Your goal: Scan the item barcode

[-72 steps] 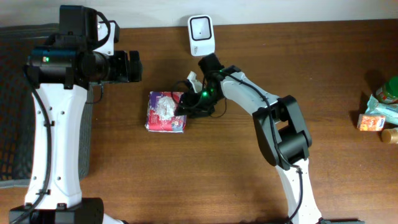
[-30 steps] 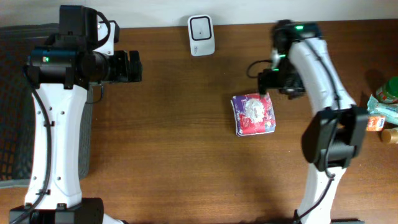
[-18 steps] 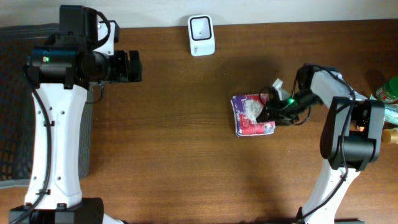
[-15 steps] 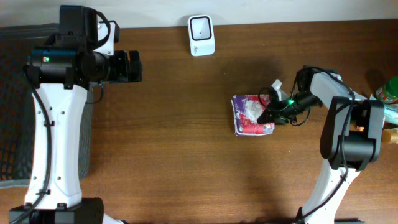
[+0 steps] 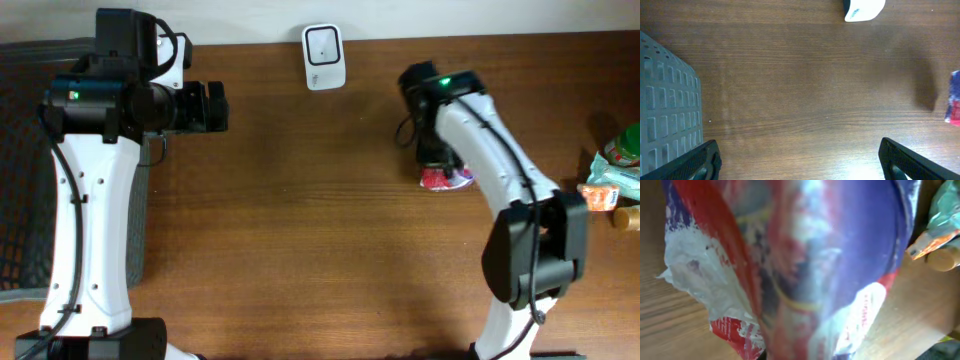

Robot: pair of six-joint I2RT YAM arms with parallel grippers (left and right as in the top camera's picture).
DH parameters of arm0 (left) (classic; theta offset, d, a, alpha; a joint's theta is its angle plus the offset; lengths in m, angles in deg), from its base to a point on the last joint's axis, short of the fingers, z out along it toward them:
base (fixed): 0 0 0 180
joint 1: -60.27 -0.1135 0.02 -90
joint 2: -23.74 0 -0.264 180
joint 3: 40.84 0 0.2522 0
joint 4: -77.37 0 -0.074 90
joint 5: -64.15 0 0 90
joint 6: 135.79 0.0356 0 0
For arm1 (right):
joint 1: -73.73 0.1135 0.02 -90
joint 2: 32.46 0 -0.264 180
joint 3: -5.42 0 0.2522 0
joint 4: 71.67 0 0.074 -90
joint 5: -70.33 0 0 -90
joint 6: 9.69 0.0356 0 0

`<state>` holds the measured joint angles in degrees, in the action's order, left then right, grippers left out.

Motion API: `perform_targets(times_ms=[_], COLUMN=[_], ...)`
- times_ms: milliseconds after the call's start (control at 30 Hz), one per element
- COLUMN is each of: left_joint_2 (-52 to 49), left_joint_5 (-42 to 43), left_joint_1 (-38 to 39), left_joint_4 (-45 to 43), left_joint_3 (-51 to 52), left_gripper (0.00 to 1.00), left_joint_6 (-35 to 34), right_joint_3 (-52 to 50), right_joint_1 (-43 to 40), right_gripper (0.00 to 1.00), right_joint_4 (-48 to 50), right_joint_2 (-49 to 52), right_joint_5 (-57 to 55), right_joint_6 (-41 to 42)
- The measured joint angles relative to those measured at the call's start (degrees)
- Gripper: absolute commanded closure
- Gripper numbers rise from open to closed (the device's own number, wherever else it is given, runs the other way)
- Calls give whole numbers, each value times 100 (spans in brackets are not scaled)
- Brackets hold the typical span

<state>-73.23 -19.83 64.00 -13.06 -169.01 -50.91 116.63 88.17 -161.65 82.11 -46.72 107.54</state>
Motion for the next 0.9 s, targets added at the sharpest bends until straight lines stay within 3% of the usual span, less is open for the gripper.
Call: perform_targets(times_ms=[233, 267, 367, 567, 700, 833, 900], left_joint_2=[0, 0, 0, 0, 0, 0, 0], left_joint_5=[-2, -2, -2, -2, -2, -2, -4], left_joint_1=[0, 0, 0, 0, 0, 0, 0], left_joint_4=[0, 0, 2, -2, 0, 2, 0], left_joint_3=[0, 0, 0, 0, 0, 0, 0], left_gripper=[1, 1, 1, 1, 1, 1, 1], left_joint_6=[-2, 0, -2, 0, 0, -2, 0], right_joint_3=[-146, -146, -96, 1370, 2341, 2208, 1958], right_joint_1=[1001, 1222, 1641, 1615, 664, -437, -1080], right_gripper=[66, 47, 4, 1, 1, 1, 1], right_joint_4=[168, 295, 695, 133, -409, -476, -470], right_joint_2=[590, 590, 595, 723, 721, 723, 756], right_joint_5=[-201, -94, 463, 2013, 2465, 3027, 3711], right_joint_6=[219, 240, 269, -186, -839, -1661, -2465])
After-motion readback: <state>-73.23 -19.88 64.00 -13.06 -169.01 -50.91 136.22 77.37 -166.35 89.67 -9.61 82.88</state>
